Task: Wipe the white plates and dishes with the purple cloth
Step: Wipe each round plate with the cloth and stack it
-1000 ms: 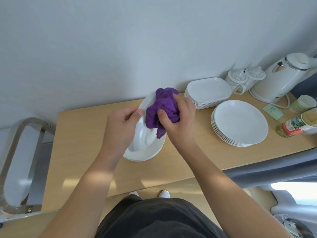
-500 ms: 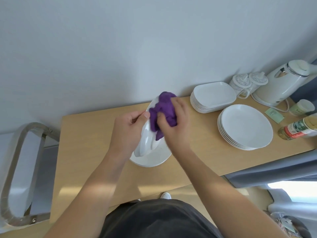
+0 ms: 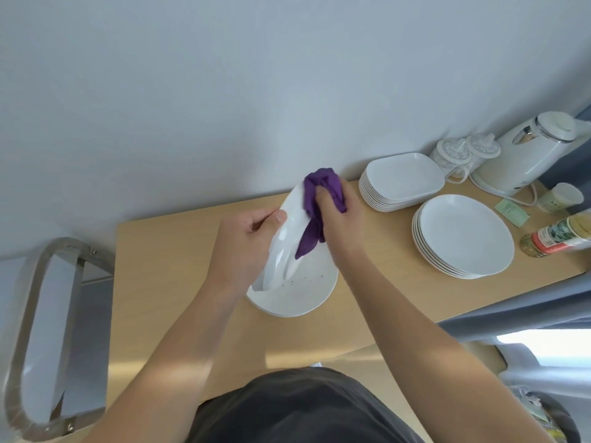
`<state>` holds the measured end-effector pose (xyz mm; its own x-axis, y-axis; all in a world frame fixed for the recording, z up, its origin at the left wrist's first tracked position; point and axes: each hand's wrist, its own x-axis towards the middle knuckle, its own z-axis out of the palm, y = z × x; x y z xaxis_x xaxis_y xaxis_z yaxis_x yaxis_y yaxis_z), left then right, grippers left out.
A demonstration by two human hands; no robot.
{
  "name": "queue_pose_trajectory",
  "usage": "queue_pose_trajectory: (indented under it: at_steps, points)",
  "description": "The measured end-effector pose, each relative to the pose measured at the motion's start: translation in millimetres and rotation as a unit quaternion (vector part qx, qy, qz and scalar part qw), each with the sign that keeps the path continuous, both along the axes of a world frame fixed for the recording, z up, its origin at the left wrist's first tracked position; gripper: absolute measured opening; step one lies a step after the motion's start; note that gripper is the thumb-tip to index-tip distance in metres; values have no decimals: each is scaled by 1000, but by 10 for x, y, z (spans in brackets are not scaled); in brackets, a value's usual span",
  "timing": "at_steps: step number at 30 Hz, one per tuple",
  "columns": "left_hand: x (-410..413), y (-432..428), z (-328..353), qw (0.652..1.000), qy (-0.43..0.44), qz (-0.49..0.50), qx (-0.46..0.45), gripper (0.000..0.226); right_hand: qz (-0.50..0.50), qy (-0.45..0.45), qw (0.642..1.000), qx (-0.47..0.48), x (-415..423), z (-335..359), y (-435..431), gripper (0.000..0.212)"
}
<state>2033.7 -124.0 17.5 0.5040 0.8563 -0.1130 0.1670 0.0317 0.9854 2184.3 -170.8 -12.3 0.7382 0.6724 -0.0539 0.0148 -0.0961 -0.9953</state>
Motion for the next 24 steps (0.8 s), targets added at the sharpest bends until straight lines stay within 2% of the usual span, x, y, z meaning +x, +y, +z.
queue_pose_trajectory:
  at_steps: [2,4,6,8,10,13,16,19,21,24]
  points:
    - [4,58,-4,1000,-11,17,-9,22,-2,-136,990,33,-219,-44,-50,26]
    - [21,112,-4,998,-35,42,-28,18,-10,-252,964,78,-422,-160,-129,43]
    - [28,157,-4,994,-46,87,-57,20,23,-360,927,107,-535,-379,-267,47]
    - [25,222,-34,990,-45,109,-81,16,72,-475,872,91,-615,-645,-454,49]
    - [31,270,-51,992,-37,98,-76,14,101,-519,846,63,-691,-853,-590,48]
    - [56,262,-51,998,-8,56,-24,21,35,-446,891,69,-698,-783,-487,47]
    - [28,211,-38,1000,1,14,14,17,-45,-371,922,100,-543,-430,-201,43]
    - [-38,205,-56,1000,-6,-19,4,30,-61,-244,967,43,-331,-96,-1,39]
    - [-78,228,-73,999,6,-32,-5,36,-45,-169,985,8,-201,-60,52,33]
    - [-135,241,-37,999,9,-36,4,20,-40,-112,991,-53,-64,-208,20,23]
